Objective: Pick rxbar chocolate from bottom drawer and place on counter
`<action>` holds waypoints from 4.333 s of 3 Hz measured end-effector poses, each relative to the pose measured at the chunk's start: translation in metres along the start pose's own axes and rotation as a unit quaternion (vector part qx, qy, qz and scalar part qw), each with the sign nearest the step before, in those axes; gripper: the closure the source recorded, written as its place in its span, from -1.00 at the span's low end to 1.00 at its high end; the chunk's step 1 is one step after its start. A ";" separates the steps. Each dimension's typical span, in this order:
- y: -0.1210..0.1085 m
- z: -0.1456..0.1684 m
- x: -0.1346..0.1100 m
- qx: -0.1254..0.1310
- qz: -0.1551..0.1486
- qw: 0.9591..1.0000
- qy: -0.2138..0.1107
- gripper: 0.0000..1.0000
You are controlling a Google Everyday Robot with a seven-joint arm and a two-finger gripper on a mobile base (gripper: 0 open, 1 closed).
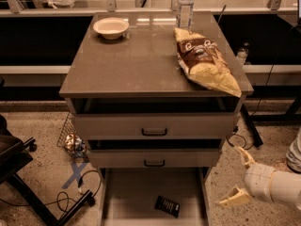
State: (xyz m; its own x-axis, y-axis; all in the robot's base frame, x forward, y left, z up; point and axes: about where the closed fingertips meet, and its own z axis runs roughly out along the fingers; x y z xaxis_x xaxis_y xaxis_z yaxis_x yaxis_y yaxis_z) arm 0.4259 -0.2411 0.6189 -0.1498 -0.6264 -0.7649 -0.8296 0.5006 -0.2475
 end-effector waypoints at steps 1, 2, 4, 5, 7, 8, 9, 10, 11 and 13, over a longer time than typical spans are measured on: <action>0.010 0.016 0.007 -0.007 0.008 1.000 -0.014 -1.00; 0.040 0.083 0.031 -0.017 -0.011 0.999 -0.049 -1.00; 0.068 0.198 0.112 -0.027 -0.029 0.995 -0.090 -1.00; 0.104 0.248 0.160 -0.062 0.006 0.993 -0.098 -1.00; 0.113 0.280 0.168 -0.073 -0.005 0.995 -0.063 -1.00; 0.127 0.343 0.203 -0.098 -0.026 0.994 0.027 -1.00; 0.134 0.373 0.222 -0.116 -0.032 0.990 0.066 -1.00; 0.138 0.401 0.243 -0.129 -0.023 0.987 0.088 -1.00; 0.137 0.409 0.255 -0.130 -0.015 0.987 0.094 -1.00; 0.154 0.413 0.285 -0.126 0.002 0.988 0.093 -1.00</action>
Offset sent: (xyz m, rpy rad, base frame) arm 0.0157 0.1175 -0.2707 0.2507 -0.0530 0.0934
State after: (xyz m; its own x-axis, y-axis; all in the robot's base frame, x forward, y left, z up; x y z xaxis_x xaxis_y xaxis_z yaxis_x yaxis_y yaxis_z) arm 0.4778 -0.0959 0.1168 -0.2293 -0.7354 -0.6376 -0.9328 0.3531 -0.0718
